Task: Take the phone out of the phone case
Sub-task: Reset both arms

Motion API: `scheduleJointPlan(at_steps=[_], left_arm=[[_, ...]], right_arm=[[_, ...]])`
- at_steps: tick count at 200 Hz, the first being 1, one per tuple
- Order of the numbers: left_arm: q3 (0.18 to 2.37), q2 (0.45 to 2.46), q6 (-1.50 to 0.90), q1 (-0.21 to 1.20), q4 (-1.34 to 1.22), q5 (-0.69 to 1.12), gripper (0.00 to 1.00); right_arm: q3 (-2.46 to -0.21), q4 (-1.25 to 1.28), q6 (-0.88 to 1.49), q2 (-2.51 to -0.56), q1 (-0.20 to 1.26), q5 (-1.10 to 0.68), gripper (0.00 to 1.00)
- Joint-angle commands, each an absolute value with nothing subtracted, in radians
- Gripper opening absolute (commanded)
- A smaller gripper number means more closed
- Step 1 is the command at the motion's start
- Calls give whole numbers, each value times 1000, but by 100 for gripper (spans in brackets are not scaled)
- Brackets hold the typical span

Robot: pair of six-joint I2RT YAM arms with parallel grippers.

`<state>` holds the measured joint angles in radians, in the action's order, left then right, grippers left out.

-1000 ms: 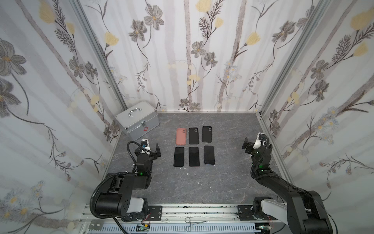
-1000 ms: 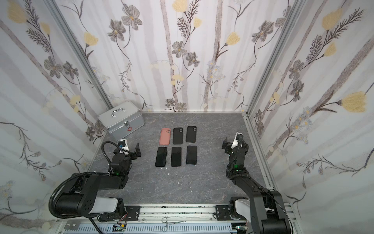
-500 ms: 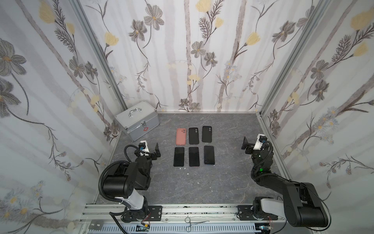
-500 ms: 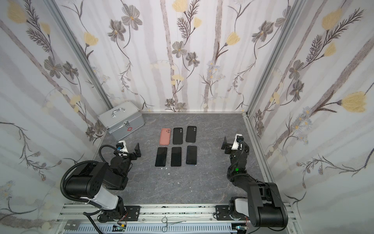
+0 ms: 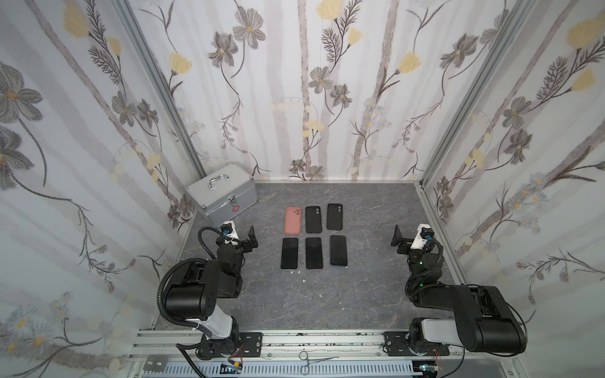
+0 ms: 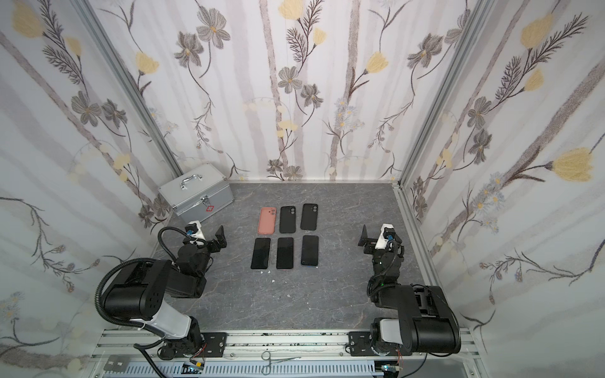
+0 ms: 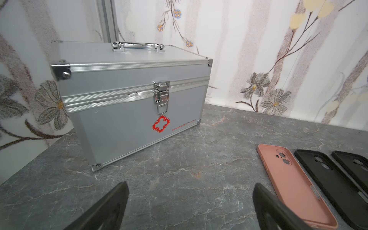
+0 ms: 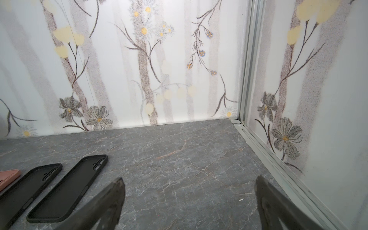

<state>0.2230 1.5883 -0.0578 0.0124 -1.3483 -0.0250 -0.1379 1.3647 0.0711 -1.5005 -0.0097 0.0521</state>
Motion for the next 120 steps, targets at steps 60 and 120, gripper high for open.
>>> scheduleJointPlan(at_steps=[60,120], left_arm=[[231,1582,-18,12,-1351,66,100],[237,1585,-21,10,-1339,68,100]], right_arm=[[-197,1315,60,-1508,-2,53,100],[-207,1300,46,-1509,-2,20,100]])
